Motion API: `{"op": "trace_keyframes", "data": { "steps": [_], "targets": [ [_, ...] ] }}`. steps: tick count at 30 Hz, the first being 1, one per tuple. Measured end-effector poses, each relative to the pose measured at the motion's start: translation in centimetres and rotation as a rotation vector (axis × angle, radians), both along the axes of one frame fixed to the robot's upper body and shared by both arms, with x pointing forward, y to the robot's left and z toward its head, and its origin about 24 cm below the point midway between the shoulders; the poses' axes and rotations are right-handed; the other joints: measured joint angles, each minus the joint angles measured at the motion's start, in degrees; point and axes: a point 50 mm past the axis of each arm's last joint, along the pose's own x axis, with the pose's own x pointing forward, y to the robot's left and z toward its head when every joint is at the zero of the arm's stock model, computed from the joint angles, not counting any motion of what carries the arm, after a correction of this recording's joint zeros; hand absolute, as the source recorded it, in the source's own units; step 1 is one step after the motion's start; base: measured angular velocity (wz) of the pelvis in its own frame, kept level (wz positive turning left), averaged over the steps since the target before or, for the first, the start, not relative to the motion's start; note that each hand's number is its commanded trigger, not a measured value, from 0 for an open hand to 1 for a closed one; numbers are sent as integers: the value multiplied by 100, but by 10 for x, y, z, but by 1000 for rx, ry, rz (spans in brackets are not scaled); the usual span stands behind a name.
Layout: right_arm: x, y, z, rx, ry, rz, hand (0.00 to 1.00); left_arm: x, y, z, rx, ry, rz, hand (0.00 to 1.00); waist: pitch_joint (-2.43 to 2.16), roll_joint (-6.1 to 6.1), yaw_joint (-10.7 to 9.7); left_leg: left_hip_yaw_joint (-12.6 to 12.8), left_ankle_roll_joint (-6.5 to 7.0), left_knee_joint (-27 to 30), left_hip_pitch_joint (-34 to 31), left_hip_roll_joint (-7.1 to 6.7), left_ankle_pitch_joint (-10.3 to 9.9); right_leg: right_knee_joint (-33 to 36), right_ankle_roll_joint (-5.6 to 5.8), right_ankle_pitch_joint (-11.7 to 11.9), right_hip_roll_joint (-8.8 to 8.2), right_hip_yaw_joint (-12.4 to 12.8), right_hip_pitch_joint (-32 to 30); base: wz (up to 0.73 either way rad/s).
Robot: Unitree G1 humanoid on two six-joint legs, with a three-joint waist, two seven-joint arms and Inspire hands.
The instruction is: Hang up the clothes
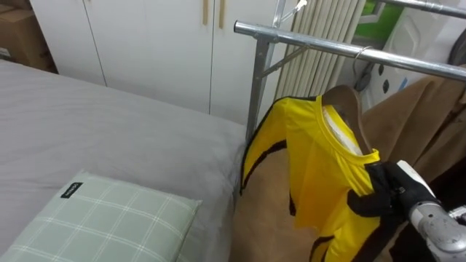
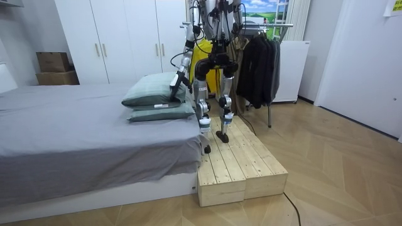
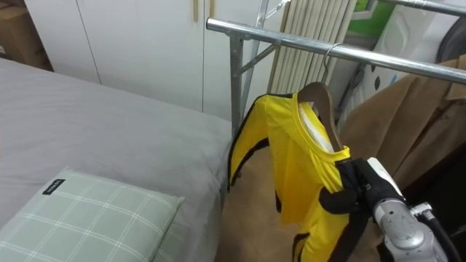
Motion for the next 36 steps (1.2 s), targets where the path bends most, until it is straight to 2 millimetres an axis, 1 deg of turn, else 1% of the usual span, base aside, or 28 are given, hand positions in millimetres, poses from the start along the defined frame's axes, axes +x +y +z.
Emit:
{"op": "trace_keyframes", "data": {
  "steps": [36],
  "targets": [
    [0, 0, -1, -5, 6, 3, 0, 0, 0, 0, -3, 0, 0, 0, 4, -2, -1, 1, 0, -8, 11, -1, 0, 10, 1, -1, 7, 6, -3, 0]
  ]
}}
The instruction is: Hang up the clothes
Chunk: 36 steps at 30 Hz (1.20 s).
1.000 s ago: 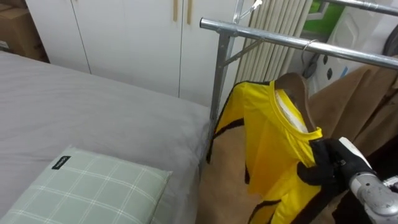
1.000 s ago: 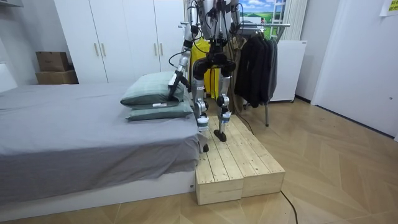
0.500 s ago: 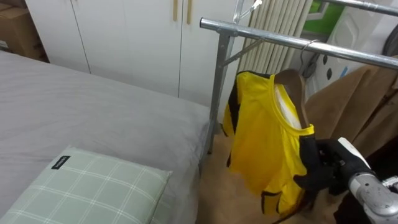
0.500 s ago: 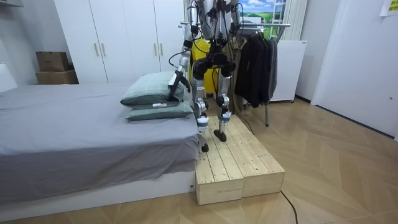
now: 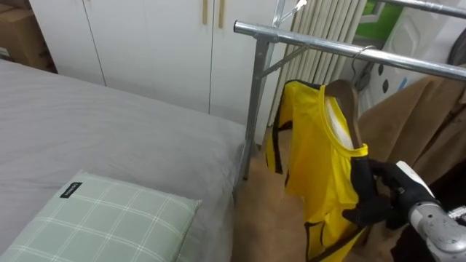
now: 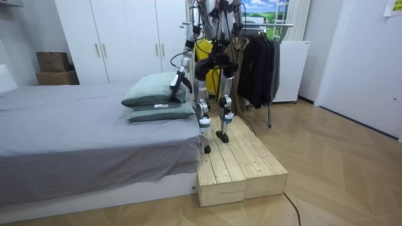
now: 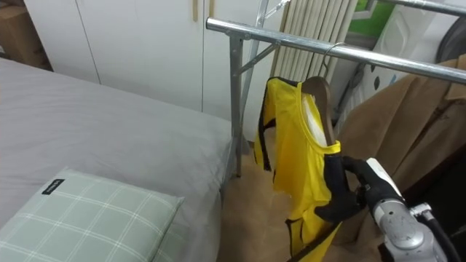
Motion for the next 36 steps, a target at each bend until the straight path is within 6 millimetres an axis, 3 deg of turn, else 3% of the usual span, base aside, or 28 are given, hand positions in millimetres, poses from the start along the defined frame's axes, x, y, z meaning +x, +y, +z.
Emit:
{"op": "trace_keyframes", "data": {
  "steps": [19, 23, 31, 36],
  "targets": [
    [0, -1, 1, -98, 2, -6, 0, -3, 0, 0, -3, 4, 10, 0, -4, -18, -9, 51, 0, -19, 88, 0, 0, 13, 2, -3, 3, 21, 82, 0],
    [5, 3, 14, -114, -70, -7, 0, -4, 0, 0, -3, 9, 13, 0, -7, -44, 1, 177, 0, -43, 67, 2, 0, 107, 2, -2, 32, 164, -17, -16],
    [9, 5, 45, -136, -267, -58, 0, -9, -1, 0, -5, 22, 18, 0, -14, -63, -68, 229, -2, -42, 67, 9, -2, 108, 1, -1, 42, 195, -78, -4],
    [-1, -8, 42, -131, -295, -145, 0, -10, 1, 0, 2, 17, 37, 0, -31, -86, -77, 189, -2, -30, 81, 10, -2, 100, 0, 0, 37, 174, -6, 2]
  ]
}}
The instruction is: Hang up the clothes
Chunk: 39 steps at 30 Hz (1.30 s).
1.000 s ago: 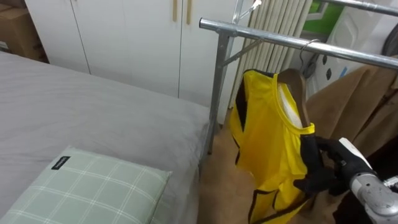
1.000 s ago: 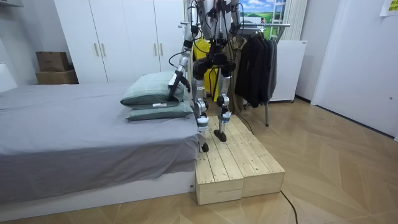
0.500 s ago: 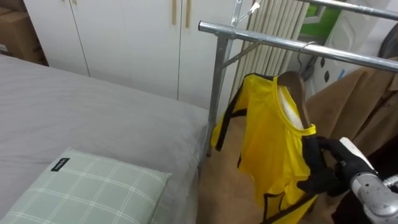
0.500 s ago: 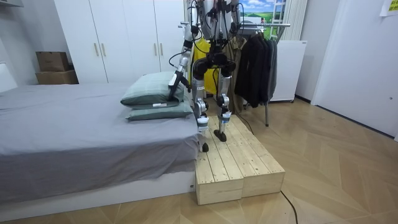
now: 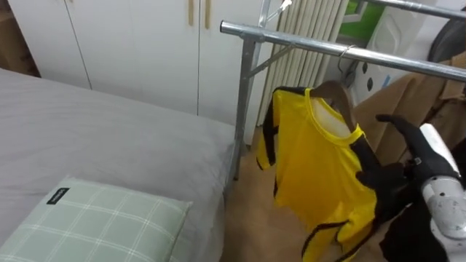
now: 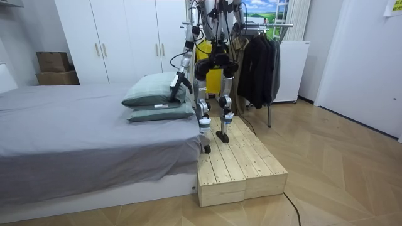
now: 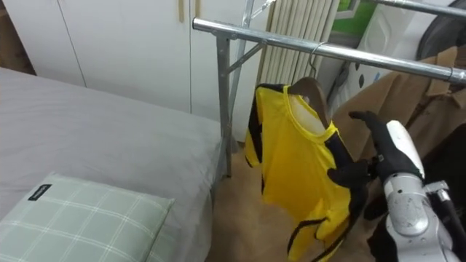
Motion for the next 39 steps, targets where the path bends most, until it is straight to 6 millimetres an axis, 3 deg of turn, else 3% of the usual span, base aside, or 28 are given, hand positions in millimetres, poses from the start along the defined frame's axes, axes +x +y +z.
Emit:
{"op": "trace_keyframes", "data": {
  "steps": [8, 15, 18, 26, 30, 33, 39],
  "targets": [
    [-16, -18, -7, 69, -36, -123, 0, -9, 0, 1, 1, 22, 6, 0, -5, 7, -255, 16, -2, 1, -6, 2, 1, -13, -1, 1, -2, -14, 6, 1],
    [-22, -27, -9, 117, -61, -181, 0, -11, 0, 1, 0, 20, 23, 0, -13, 40, -269, 29, -2, 0, -2, 5, 1, -23, -7, 5, 1, -10, -1, -1],
    [-27, -30, -12, 146, -59, -201, 0, -12, -1, 1, -2, 20, 26, 0, -36, 89, -272, -7, -1, -7, -5, 7, 0, -92, -4, 18, 0, -29, 13, 5],
    [-40, -37, -20, 163, -49, -245, 0, -12, -2, 0, -5, 15, 36, 0, -24, 140, -306, 10, -2, -45, -24, 5, 0, -97, 0, 19, 7, -11, -4, 0],
    [-48, -31, -24, 184, -48, -229, 0, -12, -4, 0, -10, 20, 29, 0, -23, 143, -313, 12, -2, -56, -3, 6, 1, -100, 0, 18, 16, -10, -2, 0],
    [-55, -13, -32, 202, -23, -163, 0, -12, -4, -1, -14, 18, 34, 0, -17, 180, -310, 30, -6, -50, -1, 12, -4, -99, -1, 19, 21, 11, 8, -3],
    [-77, 42, -92, 361, 230, 16, 0, -12, -8, -2, -17, 18, 29, 0, -14, 262, -301, 1, -7, -53, 62, 11, -3, -101, -2, 19, 17, -6, 47, 0]
  ]
}}
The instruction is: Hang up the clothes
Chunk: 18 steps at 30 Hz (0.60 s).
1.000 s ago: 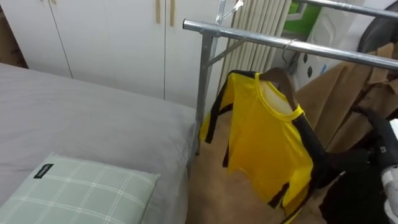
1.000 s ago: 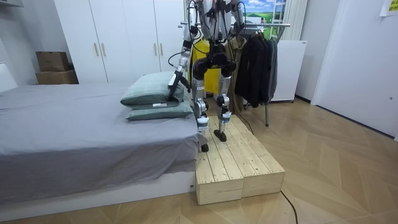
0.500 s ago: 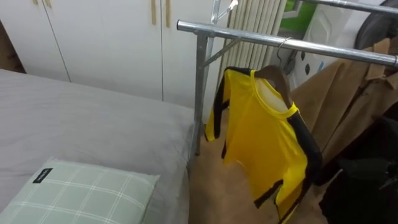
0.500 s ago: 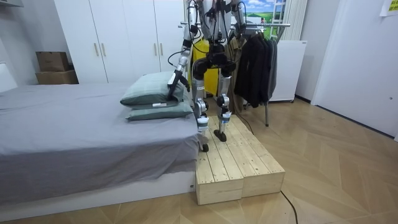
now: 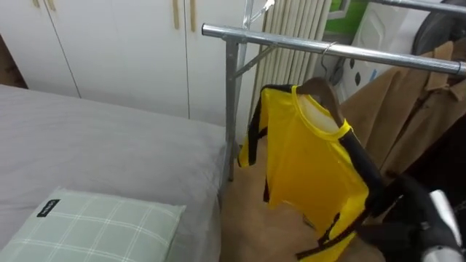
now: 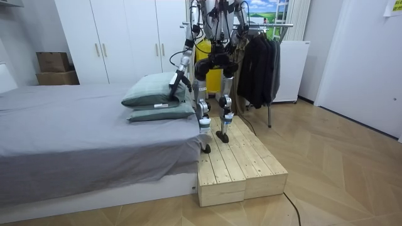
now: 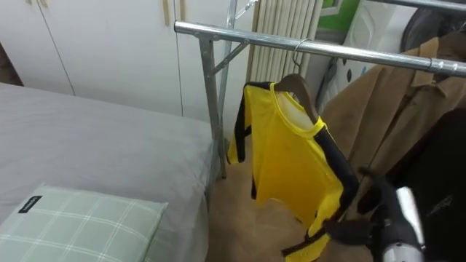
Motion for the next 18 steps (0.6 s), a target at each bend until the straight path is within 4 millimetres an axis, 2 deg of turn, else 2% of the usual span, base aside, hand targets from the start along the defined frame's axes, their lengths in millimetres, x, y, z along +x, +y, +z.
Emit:
{"op": "trace_keyframes", "data": {
  "steps": [4, 8, 10, 18],
  "targets": [
    [-13, 15, -29, 99, 120, 59, 0, 1, -4, -2, -2, 1, 4, 0, 24, 93, 19, -11, 9, 2, 29, -10, -8, 0, 14, -10, -16, 4, 45, 0],
    [-27, 28, -53, 215, 201, 45, 0, 0, -8, -3, 4, 1, 5, 0, 16, 121, 31, -25, 10, -4, 28, -9, -8, -16, 13, -10, -16, -13, 62, 1],
    [-33, 28, -61, 248, 230, 46, 0, 0, -8, -3, 5, 3, 0, 0, -4, 153, 32, -40, 10, -6, 46, -9, -8, -53, 13, -9, -20, -50, 105, 10],
    [-57, 28, -93, 324, 406, 20, 0, 0, -11, -3, 26, 3, -3, 0, -9, 176, 29, -216, 9, -12, 125, -15, -10, -106, 12, -33, -48, -199, 271, 11]
  ]
}}
